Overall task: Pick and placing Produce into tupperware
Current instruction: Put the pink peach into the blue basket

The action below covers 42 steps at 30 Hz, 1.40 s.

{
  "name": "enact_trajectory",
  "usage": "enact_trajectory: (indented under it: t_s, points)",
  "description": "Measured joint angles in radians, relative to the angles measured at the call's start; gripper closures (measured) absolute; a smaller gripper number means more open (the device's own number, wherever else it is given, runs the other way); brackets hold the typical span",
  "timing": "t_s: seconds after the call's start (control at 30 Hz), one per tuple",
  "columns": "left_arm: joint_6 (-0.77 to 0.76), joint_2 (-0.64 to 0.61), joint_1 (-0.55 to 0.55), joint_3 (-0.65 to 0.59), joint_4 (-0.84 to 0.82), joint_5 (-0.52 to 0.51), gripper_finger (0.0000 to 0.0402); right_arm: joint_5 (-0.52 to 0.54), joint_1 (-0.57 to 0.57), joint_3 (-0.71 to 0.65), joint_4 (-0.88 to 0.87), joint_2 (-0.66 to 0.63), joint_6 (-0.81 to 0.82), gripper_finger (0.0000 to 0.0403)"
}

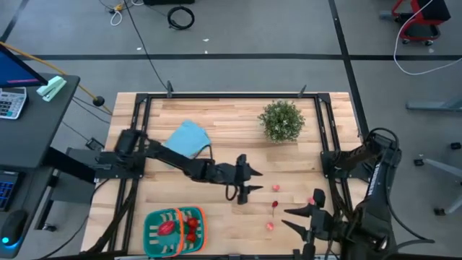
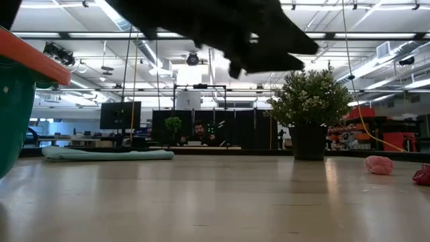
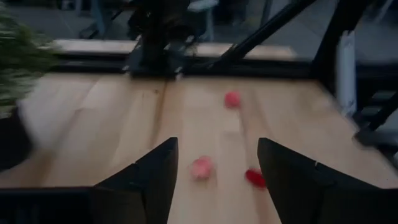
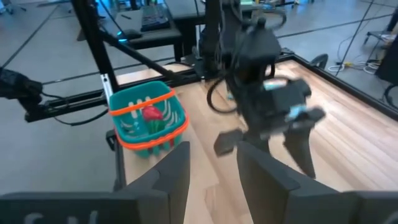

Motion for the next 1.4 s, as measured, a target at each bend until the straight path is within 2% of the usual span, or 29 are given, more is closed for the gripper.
enact_trajectory:
  t_s: [0.07,0.23,0.4,0.53,0.7,0.83,1.07,1.4]
  points:
    - [-0.047,0.053,0.013,0.017,0.071,0.039,0.0176,0.000,-0.014,0.000,0.000,0.000,-0.009,0.0263]
    - [-0.085,0.177,0.035,0.165,0.054,0.062,0.0178,-0.031,-0.049,0.000,0.000,0.000,-0.009,0.0263]
    - [-0.065,0.269,0.033,0.327,-0.115,0.061,0.0175,-0.072,-0.069,0.000,0.000,0.000,-0.004,0.0263]
    - [-0.065,0.307,0.025,0.400,-0.266,0.063,0.0175,-0.087,-0.071,0.000,0.000,0.000,0.006,0.0263]
    - [-0.063,0.316,0.026,0.403,-0.268,0.057,0.0176,-0.088,-0.071,0.000,0.000,0.000,0.006,0.0263]
    - [-0.058,0.315,0.035,0.398,-0.268,0.003,0.0177,-0.089,-0.071,0.000,0.000,0.000,0.006,0.0263]
    - [-0.032,0.315,0.031,0.398,-0.262,0.002,0.0178,-0.090,-0.071,0.000,0.000,0.001,-0.016,0.0263]
    - [-0.027,0.410,0.023,0.438,-0.193,0.006,0.0180,-0.090,-0.071,0.000,0.001,0.001,-0.022,0.0263]
